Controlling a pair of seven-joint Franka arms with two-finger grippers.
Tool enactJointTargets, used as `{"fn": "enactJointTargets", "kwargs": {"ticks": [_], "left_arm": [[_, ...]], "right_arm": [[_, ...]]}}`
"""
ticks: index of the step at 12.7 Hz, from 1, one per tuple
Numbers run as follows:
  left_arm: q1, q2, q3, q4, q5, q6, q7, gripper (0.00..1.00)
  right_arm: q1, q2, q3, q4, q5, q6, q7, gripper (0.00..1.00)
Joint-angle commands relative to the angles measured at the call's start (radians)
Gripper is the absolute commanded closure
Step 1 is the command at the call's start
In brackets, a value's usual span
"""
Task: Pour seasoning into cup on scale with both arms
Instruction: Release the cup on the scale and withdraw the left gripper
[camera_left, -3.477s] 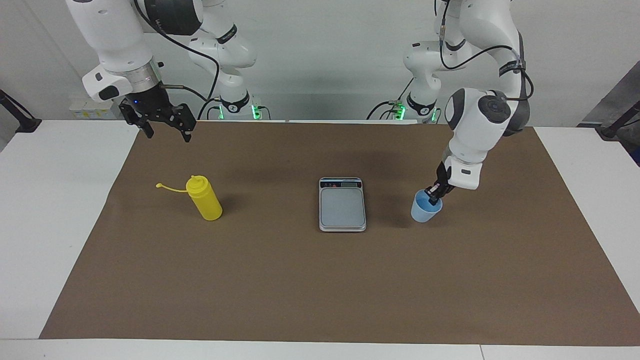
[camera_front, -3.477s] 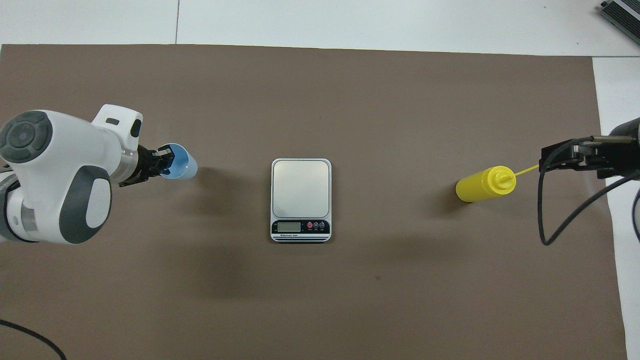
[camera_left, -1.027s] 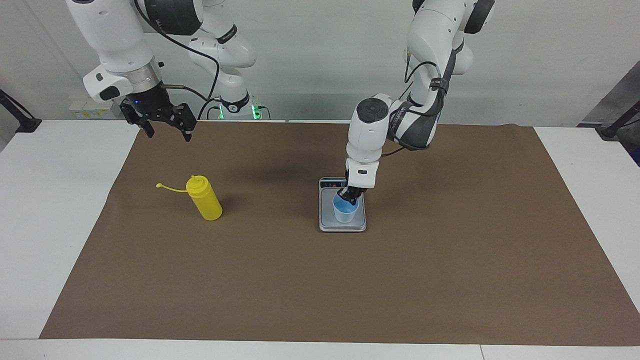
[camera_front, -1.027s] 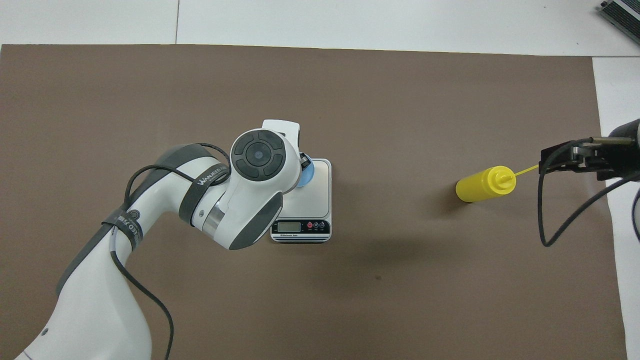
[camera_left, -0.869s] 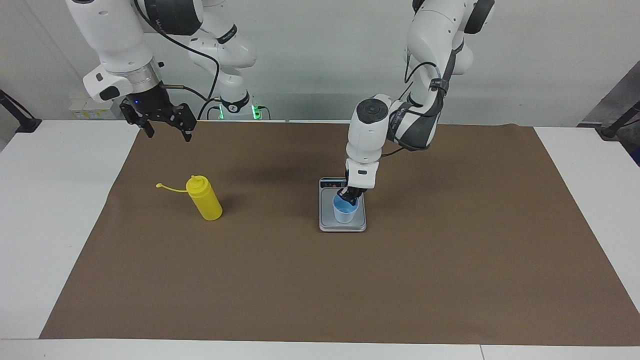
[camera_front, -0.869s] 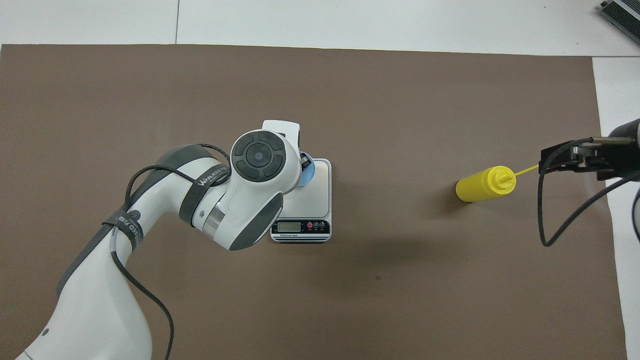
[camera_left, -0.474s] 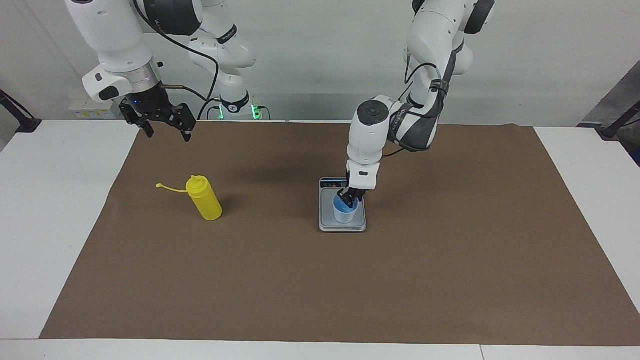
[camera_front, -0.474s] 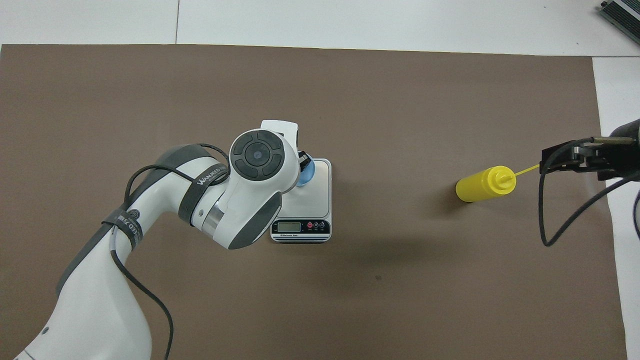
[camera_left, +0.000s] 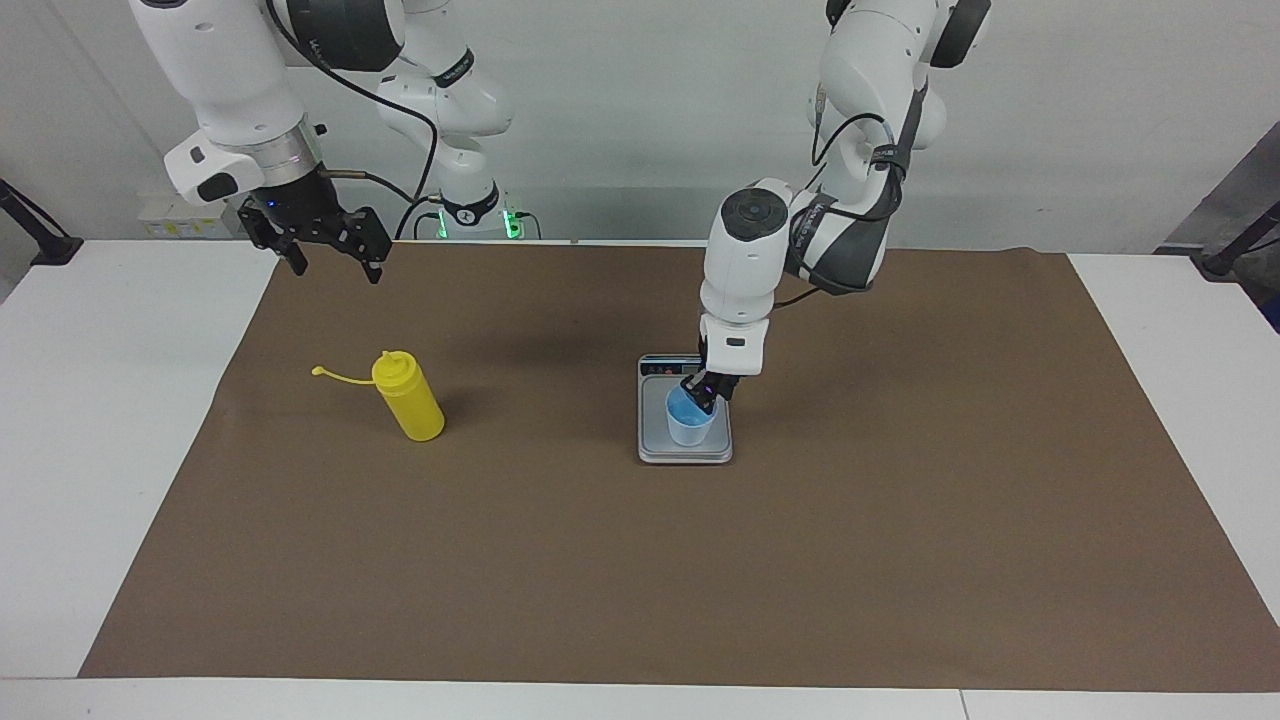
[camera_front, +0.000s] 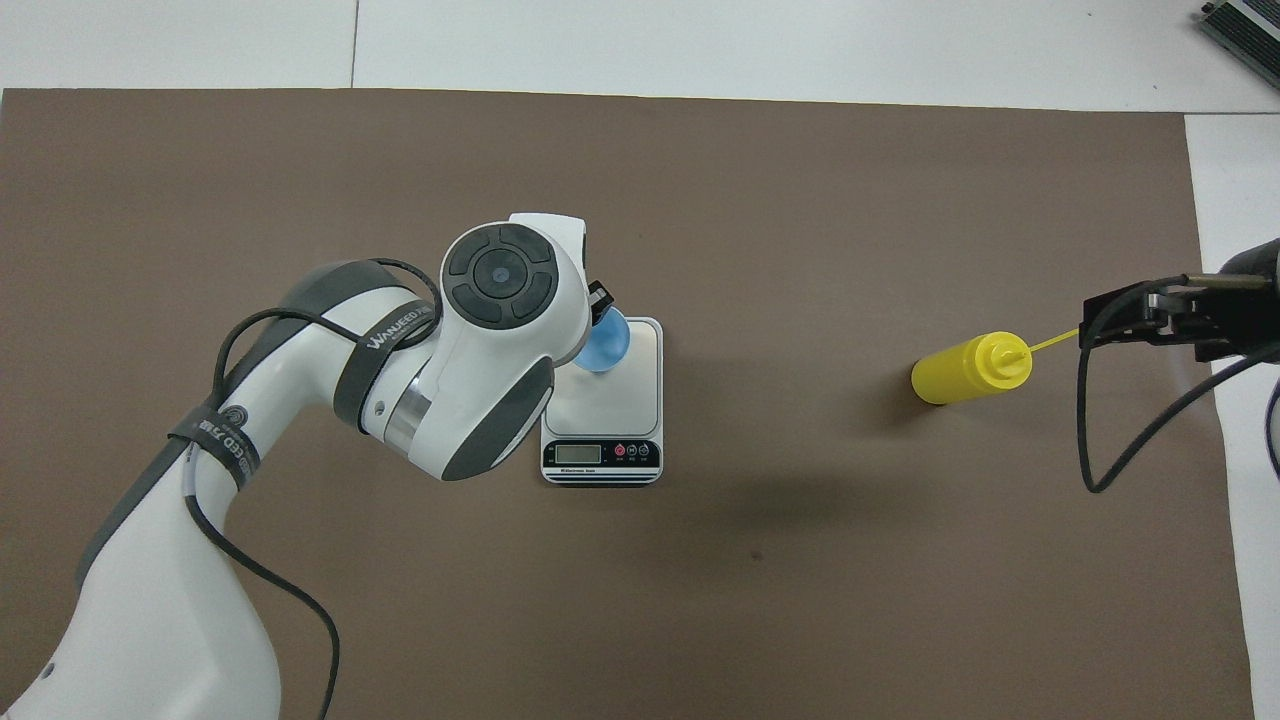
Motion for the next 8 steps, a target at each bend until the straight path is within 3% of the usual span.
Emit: {"fn": "enactJointTargets", "kwargs": {"ticks": [1,6,8], "left_arm": [[0.028,-0.004,-0.006,0.056,0.005,-0.081,0.011,0.59],[0.123,-0.001,-0.009,0.17,-0.116,-0.182,0.101,0.61],[0.161,-0.006,-0.015,0.173,-0.13,-0.242,0.214,0.64]], "right_arm": [[-0.012,-0.008,0.006,-0.012,0.015,0.005,0.005,0.0],[-0.016,-0.012,0.006,-0.027,0.015,0.024,-0.016,0.0],[-0.032,-0.033,0.001,-0.081,0.017,0.074,-0.135,0.0]]}}
